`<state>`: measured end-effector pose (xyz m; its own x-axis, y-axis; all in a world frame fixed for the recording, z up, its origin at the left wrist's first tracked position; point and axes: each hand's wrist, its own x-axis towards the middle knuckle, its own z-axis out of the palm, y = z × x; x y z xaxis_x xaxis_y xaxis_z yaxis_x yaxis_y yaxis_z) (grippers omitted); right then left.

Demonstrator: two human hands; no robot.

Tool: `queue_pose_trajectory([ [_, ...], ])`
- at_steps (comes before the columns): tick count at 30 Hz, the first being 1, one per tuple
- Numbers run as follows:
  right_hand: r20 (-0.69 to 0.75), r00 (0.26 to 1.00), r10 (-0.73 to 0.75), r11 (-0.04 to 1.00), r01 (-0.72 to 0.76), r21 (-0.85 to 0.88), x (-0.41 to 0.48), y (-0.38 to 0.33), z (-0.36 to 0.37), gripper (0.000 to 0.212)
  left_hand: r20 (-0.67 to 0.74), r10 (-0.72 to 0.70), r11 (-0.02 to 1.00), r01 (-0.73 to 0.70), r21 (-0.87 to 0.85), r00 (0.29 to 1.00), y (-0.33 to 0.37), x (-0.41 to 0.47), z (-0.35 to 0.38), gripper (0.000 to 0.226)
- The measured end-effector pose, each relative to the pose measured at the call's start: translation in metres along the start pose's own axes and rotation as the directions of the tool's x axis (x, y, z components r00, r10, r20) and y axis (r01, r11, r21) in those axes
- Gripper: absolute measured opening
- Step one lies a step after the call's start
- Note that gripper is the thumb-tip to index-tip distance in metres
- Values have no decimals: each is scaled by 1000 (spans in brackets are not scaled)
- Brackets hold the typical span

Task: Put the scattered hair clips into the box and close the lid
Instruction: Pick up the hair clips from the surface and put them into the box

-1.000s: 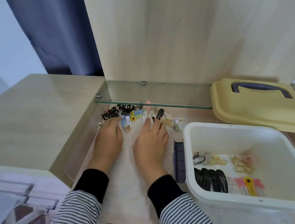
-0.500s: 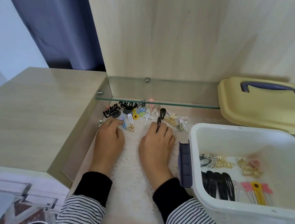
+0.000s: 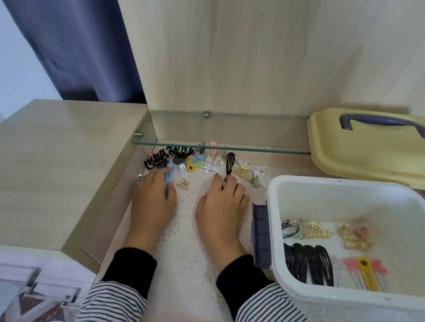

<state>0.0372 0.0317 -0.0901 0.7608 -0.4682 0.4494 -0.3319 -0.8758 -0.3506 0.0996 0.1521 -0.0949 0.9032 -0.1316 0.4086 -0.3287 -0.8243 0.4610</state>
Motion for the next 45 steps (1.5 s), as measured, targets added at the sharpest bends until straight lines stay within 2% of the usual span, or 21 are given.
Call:
queue_pose_trajectory([
  [5,24,999,-23,1000,23,5,0,1,1,30,-12,21,1000,-21,-6,1000,-2,0,1,40],
  [9,28,998,-56,997,55,61,0,2,0,26,-91,3,998,-9,-65,996,1,-2,-2,9],
  [13,24,997,-70,993,68,101,-1,1,-2,26,-82,-34,996,26,-90,996,5,-4,-5,4],
  [19,7,995,-99,979,96,177,-1,-6,-3,25,-34,-84,964,73,-254,996,11,-5,-9,25],
  [24,65,977,-205,968,193,162,-5,-11,-21,26,-119,-60,959,24,-281,991,12,-7,-12,36],
  [27,91,972,-215,963,195,188,-6,-22,-36,36,-226,-10,972,-44,-232,974,15,-7,-14,32],
  [29,71,967,-244,952,225,207,-9,-29,-52,42,-246,11,976,-64,-210,969,15,-6,-15,28],
  [32,30,944,-329,937,323,134,-16,-33,-76,45,-269,58,968,-120,-219,961,26,-6,-25,25],
  [35,102,946,-309,951,306,42,-25,-43,-97,51,-238,-13,922,-81,-379,971,51,-4,-41,22],
  [37,202,946,-255,966,260,4,-21,-44,-119,41,-168,-77,840,-27,-542,983,72,-1,-50,17],
  [38,185,956,-229,971,237,-22,-17,-41,-131,35,-154,-98,798,-15,-602,983,83,1,-54,18],
  [39,172,956,-237,971,239,7,-13,-36,-141,34,-157,-120,765,-10,-644,980,93,2,-57,21],
  [42,322,845,-427,903,381,200,11,-15,-184,25,-156,-155,693,-5,-721,976,122,3,-64,29],
  [45,312,835,-453,890,405,209,36,21,-226,12,-159,-109,671,-45,-740,981,149,4,-66,32],
])
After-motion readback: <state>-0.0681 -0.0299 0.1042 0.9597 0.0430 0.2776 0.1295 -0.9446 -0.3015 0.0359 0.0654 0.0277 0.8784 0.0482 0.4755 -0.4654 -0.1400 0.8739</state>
